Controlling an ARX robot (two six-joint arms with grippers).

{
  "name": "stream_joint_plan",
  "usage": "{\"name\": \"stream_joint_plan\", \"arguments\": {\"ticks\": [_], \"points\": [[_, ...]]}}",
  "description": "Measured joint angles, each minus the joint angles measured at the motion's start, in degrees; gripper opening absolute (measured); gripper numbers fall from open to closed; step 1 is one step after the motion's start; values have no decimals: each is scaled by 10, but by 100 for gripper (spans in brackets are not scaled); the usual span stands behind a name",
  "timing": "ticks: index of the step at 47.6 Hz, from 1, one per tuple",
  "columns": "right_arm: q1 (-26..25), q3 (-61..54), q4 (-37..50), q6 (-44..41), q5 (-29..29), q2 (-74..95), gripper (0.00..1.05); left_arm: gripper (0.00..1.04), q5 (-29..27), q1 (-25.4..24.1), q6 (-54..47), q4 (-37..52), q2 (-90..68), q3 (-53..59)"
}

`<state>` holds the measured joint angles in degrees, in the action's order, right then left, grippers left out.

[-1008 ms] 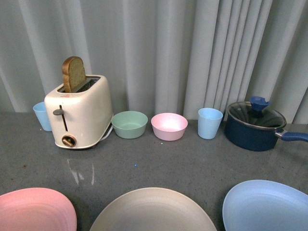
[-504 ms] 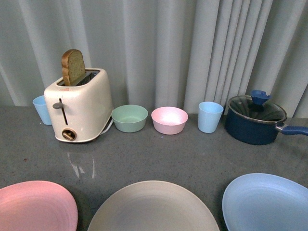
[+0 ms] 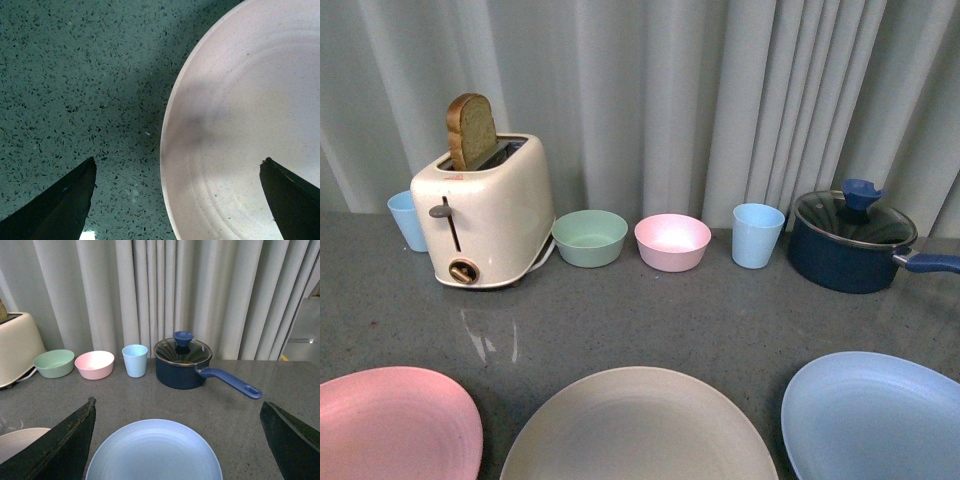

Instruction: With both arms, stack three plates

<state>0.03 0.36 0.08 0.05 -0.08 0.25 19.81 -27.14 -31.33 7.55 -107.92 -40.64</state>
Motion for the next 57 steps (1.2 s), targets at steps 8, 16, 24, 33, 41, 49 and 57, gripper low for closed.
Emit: {"name": "stream_joint_plan", "arguments": {"ticks": [8, 16, 24, 33, 41, 49, 57], "points": [[0, 0, 0, 0, 0, 0, 97, 98, -6, 11, 0, -1, -11, -5], [0, 0, 0, 0, 0, 0, 97, 98, -19, 14, 0, -1, -21, -13], [0, 0, 0, 0, 0, 0, 97, 98, -29, 15, 0, -3, -29, -17], [0, 0, 0, 0, 0, 0, 97, 98, -33, 19, 0, -28, -37, -20], [0, 0, 0, 0, 0, 0, 97, 98, -33, 26, 3, -36, -42, -20], [0, 0, 0, 0, 0, 0, 97, 98, -47, 31, 10, -21, -57, -20], [0, 0, 0, 0, 0, 0, 97, 74, -46, 31, 21, -16, -68, -21]]}}
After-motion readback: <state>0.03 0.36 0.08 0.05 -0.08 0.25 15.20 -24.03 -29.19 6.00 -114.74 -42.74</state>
